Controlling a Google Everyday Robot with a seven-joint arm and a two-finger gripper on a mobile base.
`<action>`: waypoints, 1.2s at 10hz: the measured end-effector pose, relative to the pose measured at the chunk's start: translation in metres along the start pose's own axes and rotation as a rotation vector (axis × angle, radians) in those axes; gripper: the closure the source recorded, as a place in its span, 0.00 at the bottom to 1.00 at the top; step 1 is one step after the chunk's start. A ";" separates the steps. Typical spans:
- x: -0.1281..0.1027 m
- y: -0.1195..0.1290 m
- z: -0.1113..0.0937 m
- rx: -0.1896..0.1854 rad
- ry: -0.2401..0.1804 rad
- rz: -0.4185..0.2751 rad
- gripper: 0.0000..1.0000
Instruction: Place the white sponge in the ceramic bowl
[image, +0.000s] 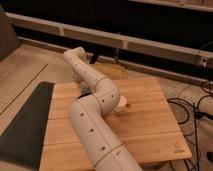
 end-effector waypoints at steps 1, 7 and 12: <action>-0.002 0.002 -0.001 -0.004 -0.005 -0.001 1.00; -0.058 0.034 -0.066 0.011 -0.196 -0.120 1.00; -0.082 0.052 -0.137 0.025 -0.324 -0.185 1.00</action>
